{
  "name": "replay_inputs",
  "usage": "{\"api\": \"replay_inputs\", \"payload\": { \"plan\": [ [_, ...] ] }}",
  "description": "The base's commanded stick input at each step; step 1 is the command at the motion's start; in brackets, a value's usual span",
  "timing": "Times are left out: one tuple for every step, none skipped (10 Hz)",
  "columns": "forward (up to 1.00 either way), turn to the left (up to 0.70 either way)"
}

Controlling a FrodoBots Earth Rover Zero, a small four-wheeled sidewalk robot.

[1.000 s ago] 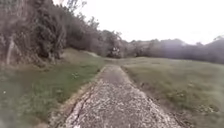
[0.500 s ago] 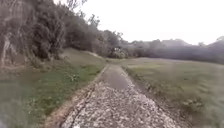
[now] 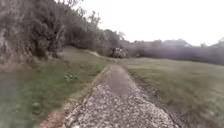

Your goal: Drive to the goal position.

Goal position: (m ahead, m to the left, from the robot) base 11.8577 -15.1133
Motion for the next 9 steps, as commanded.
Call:
{"api": "replay_inputs", "payload": {
  "plan": [
    [0.70,-0.02],
    [0.70,-0.01],
    [0.70,0.00],
    [0.70,0.00],
    [0.70,0.00],
    [0.70,0.00],
    [0.70,0.00],
    [0.70,0.00],
    [0.70,0.00]
  ]
}}
